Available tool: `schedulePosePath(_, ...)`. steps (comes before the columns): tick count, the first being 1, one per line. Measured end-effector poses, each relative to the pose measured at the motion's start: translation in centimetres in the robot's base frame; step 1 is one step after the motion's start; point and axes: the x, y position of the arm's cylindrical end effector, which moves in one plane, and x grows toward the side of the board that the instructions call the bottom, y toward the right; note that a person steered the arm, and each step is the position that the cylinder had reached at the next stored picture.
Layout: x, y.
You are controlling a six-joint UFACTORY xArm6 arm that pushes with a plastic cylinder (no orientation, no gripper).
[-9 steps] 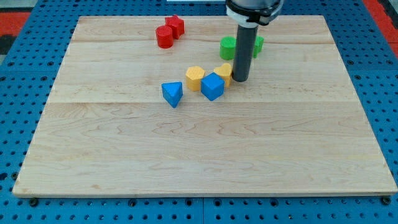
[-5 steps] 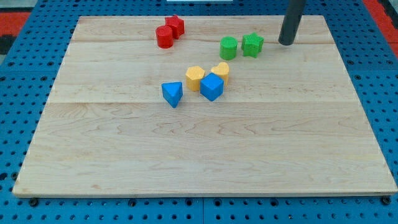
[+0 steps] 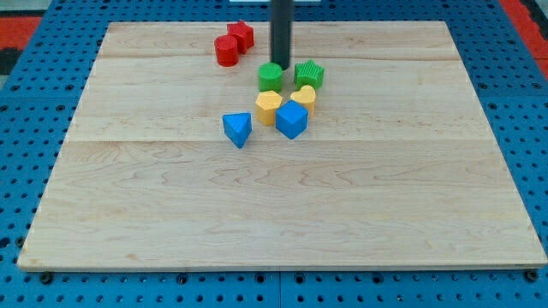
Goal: Push green circle and green star closer to group of blocks
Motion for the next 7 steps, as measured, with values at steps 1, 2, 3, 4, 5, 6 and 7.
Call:
schedulePosePath(1,0.8,-3.2)
schedulePosePath(2,-1.0,-2.8)
schedulePosePath(3,-3.6,7.1)
schedulePosePath(4,-1.0,13.8)
schedulePosePath(5,0.1,9.3)
schedulePosePath(6,1.2,4.8)
schedulePosePath(7,3.2,1.0)
